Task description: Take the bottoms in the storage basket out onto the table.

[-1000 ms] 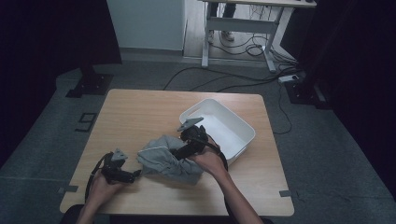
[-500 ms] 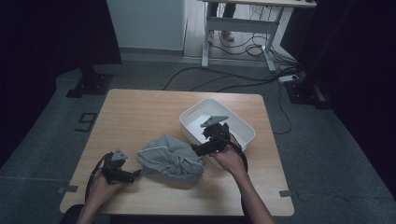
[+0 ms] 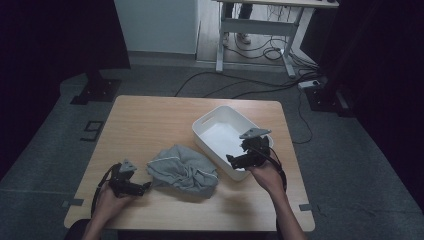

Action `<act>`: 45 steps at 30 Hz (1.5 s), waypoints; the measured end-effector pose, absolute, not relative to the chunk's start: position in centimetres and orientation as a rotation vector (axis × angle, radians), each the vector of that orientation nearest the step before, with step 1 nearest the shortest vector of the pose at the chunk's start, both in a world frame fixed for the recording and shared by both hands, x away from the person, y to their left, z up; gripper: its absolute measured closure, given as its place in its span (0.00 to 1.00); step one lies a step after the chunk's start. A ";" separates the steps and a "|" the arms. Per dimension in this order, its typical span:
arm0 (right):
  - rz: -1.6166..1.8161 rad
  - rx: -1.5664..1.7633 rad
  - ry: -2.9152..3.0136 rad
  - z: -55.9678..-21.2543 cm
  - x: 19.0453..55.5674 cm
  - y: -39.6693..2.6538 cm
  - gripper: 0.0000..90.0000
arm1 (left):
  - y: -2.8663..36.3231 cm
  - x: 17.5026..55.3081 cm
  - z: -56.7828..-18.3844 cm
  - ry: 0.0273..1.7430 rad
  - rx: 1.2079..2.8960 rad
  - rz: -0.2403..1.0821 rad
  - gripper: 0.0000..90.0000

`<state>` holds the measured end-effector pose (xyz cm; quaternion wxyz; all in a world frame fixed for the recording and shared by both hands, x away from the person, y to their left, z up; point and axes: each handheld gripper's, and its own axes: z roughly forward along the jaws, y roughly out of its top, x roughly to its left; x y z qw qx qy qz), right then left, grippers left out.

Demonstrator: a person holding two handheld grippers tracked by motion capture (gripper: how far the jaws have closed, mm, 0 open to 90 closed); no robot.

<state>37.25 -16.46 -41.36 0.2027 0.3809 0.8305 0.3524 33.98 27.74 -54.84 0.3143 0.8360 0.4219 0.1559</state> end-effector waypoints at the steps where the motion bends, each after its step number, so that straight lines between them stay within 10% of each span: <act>1: 0.988 1.079 2.309 -41.4 37.1 -16.9 0.00 | 27.7 34.0 -54.8 1.112 2.203 0.411 0.00; 45: 0.952 1.441 2.148 -54.3 32.5 -26.0 0.00 | 27.7 33.9 -54.8 1.120 2.201 0.410 0.00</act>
